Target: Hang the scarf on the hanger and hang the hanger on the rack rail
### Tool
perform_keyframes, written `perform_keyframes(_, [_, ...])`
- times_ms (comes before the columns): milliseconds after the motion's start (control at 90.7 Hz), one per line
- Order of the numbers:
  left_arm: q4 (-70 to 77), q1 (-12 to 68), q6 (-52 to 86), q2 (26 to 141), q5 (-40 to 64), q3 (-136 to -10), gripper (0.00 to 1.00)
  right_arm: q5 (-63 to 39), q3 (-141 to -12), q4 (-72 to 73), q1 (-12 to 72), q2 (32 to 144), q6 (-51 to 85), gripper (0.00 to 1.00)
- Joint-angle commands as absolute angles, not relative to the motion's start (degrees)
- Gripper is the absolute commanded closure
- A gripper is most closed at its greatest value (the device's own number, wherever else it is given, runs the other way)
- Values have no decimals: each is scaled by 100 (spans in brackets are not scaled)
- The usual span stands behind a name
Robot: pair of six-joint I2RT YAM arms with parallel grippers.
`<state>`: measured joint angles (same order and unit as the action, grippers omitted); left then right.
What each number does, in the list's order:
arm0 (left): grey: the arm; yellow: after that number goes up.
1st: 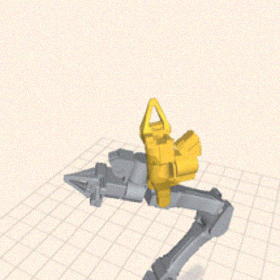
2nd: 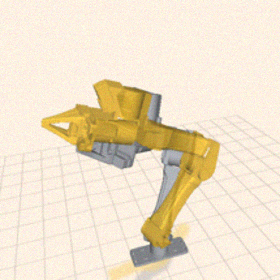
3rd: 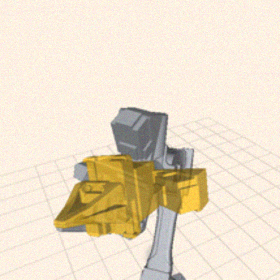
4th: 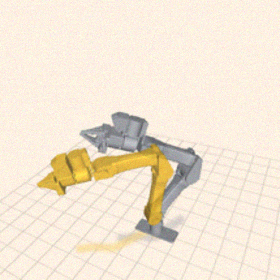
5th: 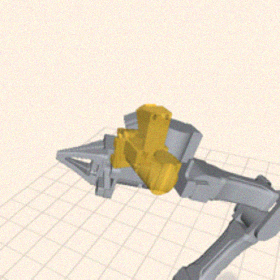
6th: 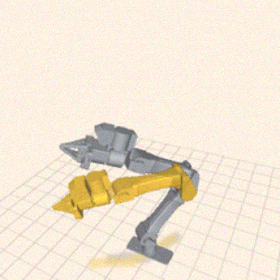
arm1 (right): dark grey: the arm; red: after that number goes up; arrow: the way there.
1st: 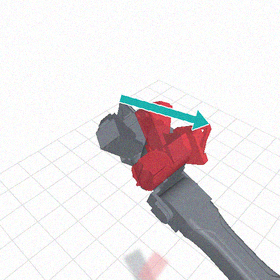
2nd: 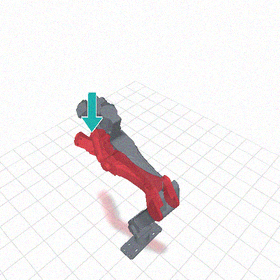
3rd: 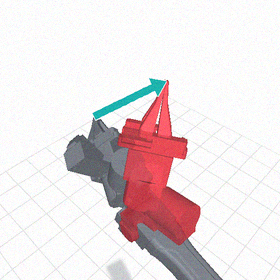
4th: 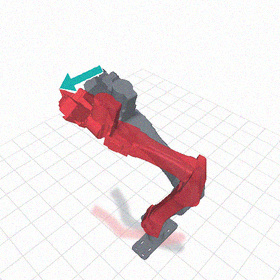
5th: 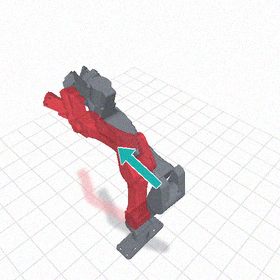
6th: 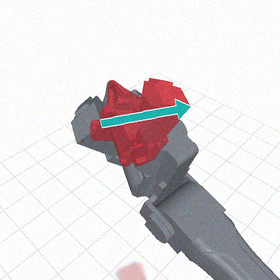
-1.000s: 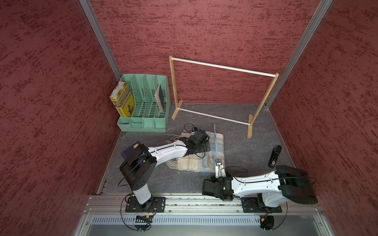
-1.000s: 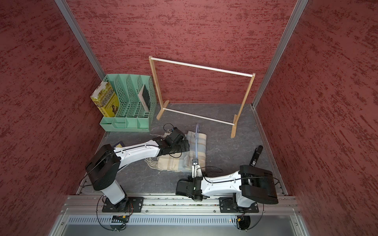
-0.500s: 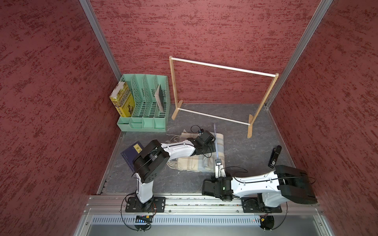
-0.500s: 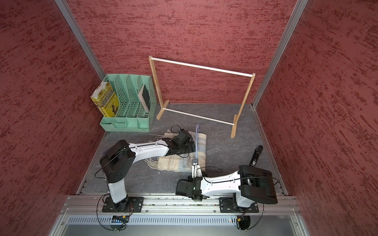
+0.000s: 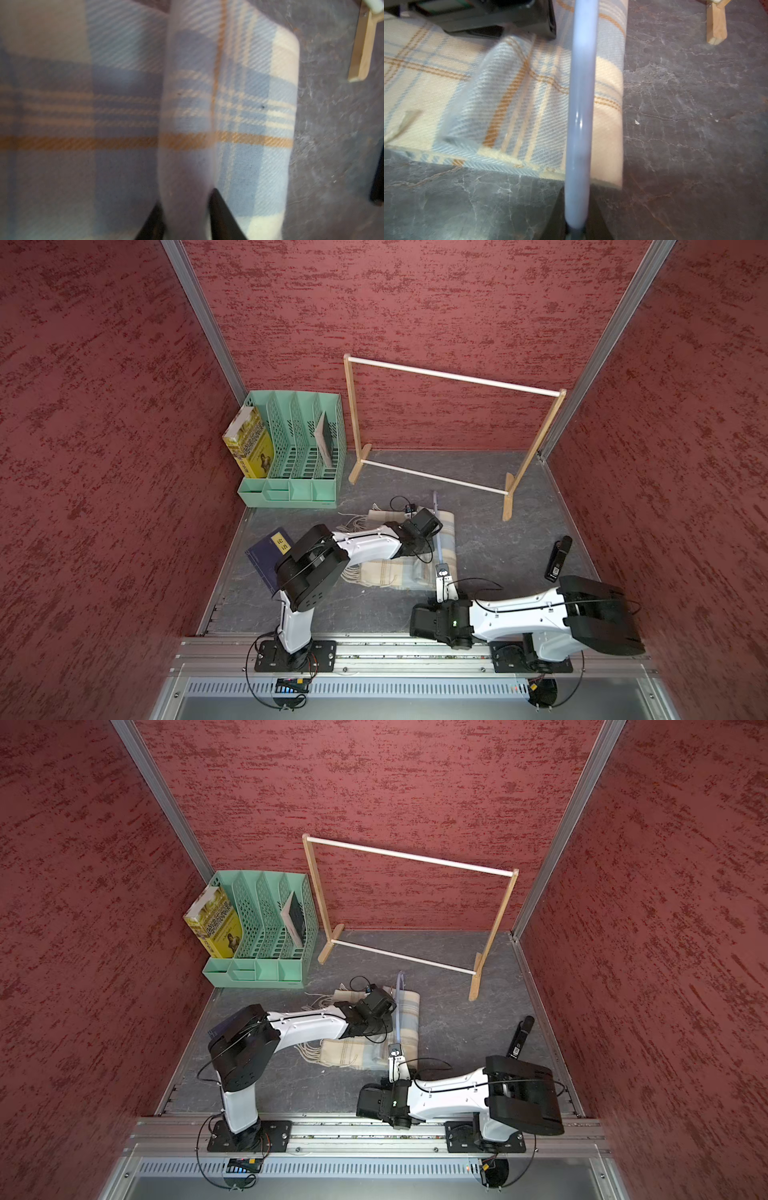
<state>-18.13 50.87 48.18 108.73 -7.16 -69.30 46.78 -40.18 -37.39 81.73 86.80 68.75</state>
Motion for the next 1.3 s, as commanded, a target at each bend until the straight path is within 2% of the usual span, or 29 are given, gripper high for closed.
perform_keyframes(0, [-1866, 5115, 4799, 10770, -881, -7041, 100, 4764, -3942, -3820, 8127, 8656, 6924, 100])
perform_keyframes(287, [-2118, 5056, 4602, 10179, -1360, -6852, 100, 4812, -3786, -3811, 8137, 7932, 6948, 100])
perform_keyframes(573, [-2180, 4746, 4484, 9539, -1571, -6316, 100, 4566, -2922, -2398, 8138, 6770, 6475, 100])
perform_keyframes(970, [-2416, 4576, 4430, 8840, -2124, -5778, 100, 4395, -3517, -1557, 8138, 7580, 5832, 100])
perform_keyframes(1289, [-2636, 4368, 4268, 8370, -2404, -5423, 100, 4530, -3707, -1574, 8134, 7583, 5968, 100])
